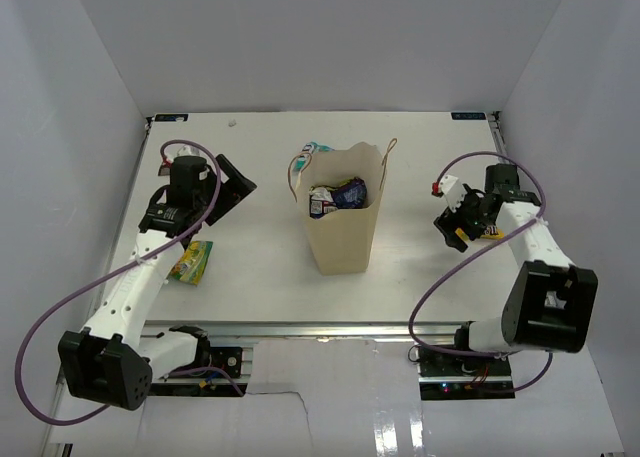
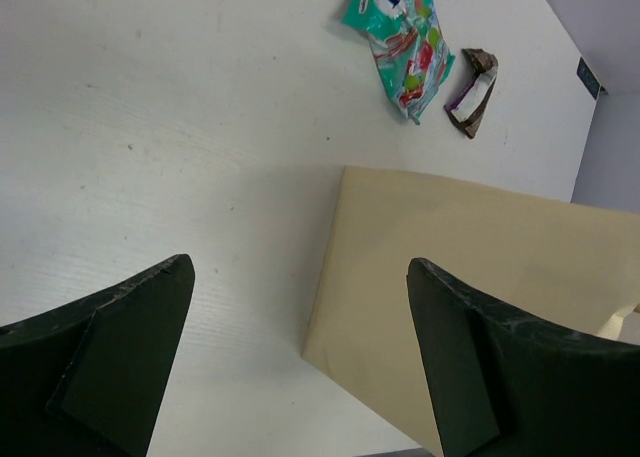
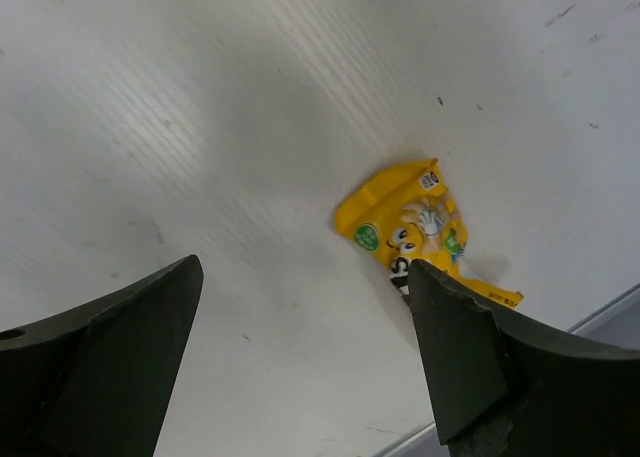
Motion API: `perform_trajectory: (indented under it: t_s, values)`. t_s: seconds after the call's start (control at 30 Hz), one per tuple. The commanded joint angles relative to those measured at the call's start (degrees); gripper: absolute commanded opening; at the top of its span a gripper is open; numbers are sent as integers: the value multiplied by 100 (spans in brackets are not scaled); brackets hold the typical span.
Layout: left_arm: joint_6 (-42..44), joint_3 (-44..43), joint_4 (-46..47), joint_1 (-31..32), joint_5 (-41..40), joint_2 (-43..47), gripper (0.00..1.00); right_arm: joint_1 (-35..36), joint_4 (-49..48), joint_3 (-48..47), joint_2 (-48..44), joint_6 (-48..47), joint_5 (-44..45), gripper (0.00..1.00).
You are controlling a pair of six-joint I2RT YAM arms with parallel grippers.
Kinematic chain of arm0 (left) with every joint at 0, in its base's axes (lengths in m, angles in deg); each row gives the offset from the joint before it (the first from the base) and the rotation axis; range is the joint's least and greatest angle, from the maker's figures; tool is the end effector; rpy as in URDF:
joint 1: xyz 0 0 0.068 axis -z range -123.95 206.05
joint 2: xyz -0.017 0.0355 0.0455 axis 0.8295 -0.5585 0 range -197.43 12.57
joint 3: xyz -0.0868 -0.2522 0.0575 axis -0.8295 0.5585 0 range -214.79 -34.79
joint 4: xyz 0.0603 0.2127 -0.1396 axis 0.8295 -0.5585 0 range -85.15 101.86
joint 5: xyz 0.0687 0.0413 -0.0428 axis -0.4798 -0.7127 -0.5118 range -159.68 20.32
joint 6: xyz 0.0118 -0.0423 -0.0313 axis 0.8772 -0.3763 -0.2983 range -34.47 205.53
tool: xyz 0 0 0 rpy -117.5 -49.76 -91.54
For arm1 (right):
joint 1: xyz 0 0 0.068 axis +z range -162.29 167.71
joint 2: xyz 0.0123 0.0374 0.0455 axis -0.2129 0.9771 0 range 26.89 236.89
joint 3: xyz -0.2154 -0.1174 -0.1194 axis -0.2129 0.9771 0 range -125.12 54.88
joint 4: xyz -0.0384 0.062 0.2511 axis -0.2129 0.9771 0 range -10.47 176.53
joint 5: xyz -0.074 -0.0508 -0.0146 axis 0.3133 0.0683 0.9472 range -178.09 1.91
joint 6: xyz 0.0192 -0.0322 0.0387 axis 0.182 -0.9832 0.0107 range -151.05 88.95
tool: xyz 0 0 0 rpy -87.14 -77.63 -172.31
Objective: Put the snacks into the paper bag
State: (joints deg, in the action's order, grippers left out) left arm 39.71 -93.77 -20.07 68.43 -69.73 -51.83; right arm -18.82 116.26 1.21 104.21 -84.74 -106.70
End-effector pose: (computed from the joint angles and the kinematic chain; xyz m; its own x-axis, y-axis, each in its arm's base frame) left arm 0.2369 -0.0521 0.3217 -0.5662 -0.6100 -0.5544 -0.2759 0.7740 -0.5699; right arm 0.2634 -0.0188 0.2341 -0.4720 -0.7147 -0.5162 -0.7250 0.6478 -0.2339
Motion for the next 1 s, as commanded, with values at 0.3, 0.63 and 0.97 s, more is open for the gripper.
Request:
perform_trajectory:
  t_s: [0.3,0.63,0.97]
  values:
    - [3,642,-33,-69,357,770,98,-341,738,-2102,2488,-3411,1342,88]
    - [-58,959,-244,-113,225,1158,98,-350,1319,-2192,3008,-3042,1114,59]
    - [-32,888,-262,-113,295,1035,98,-832,2092,-2297,2843,-2033,-614,17]
